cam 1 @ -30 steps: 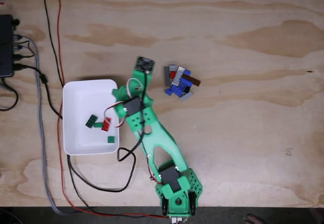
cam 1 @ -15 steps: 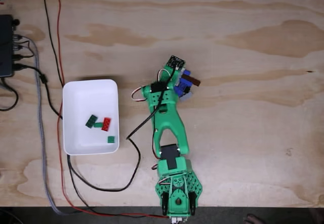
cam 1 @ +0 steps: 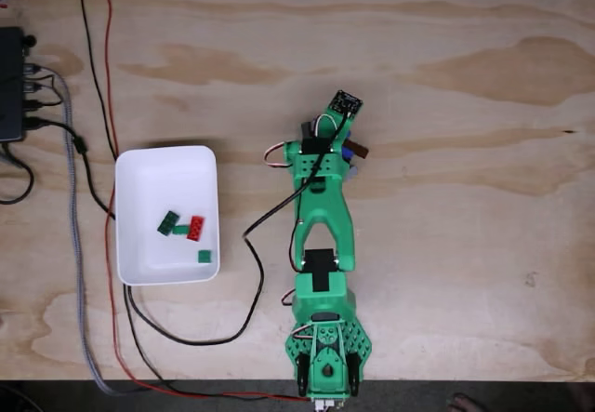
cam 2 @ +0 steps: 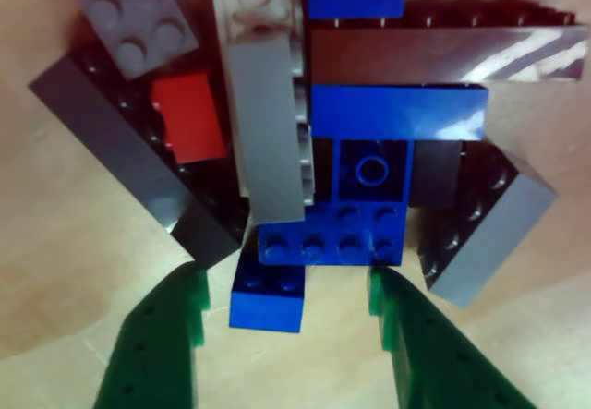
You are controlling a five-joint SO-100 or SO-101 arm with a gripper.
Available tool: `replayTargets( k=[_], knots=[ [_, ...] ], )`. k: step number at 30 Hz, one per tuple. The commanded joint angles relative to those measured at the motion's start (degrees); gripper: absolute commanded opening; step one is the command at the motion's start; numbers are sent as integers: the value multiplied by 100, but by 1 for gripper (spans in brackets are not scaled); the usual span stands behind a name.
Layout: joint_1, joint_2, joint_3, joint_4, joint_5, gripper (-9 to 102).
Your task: Put all lego bricks in the bin.
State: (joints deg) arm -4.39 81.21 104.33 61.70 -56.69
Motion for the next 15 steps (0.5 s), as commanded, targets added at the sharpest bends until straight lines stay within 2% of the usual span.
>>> replayTargets(
  k=[1,4,9,13,15],
  knots=[
    [-193,88,-457,62,0,9],
    [-308,167,-352,26,79,0],
    [-466,888,-193,211,475,0],
    [-870,3103,-237,967,1187,0],
    [-1450,4061,-519,1415,1494,0]
  ],
)
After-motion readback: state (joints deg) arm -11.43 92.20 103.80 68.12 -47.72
